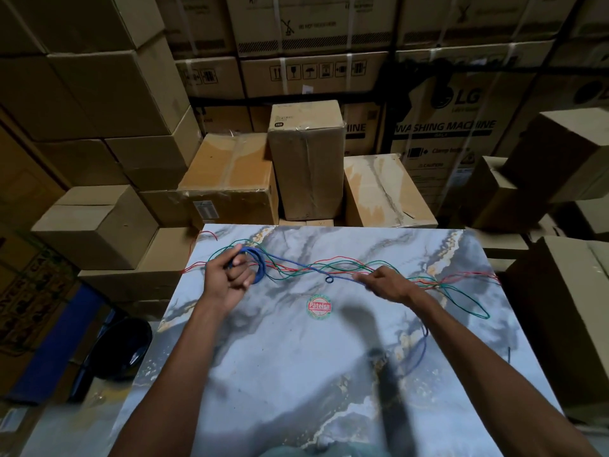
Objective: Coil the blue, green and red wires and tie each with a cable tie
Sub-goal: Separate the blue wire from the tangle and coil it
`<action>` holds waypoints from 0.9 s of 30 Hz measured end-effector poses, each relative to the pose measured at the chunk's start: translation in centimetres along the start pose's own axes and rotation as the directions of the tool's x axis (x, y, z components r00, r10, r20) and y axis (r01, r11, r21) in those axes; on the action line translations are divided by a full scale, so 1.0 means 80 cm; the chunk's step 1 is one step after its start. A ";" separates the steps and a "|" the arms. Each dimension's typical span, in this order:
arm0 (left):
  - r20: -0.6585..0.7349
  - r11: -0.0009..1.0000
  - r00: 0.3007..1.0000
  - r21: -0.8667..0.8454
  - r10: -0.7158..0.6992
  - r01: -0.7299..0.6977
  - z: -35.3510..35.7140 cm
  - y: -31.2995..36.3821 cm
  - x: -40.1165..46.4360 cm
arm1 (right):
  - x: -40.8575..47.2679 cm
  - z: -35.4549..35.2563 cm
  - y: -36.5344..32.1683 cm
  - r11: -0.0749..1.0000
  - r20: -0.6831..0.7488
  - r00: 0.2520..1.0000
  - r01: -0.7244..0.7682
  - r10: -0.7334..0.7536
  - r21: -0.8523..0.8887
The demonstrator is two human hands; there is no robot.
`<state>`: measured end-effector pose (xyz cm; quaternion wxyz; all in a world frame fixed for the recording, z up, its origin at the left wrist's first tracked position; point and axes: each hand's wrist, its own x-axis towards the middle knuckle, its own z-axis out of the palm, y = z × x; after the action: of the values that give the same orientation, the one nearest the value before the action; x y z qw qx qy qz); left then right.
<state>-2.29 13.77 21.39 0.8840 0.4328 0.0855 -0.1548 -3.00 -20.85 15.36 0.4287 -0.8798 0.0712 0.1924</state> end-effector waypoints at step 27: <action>0.339 -0.575 0.936 0.749 -0.093 -0.328 0.037 -0.126 -0.030 | -0.015 -0.010 -0.086 0.712 0.351 0.932 -0.188 -0.087 0.676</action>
<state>-7.99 6.07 16.43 0.0444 0.9611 -0.2610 -0.0791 -1.88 -17.20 21.30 0.7293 -0.5990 0.0839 0.3197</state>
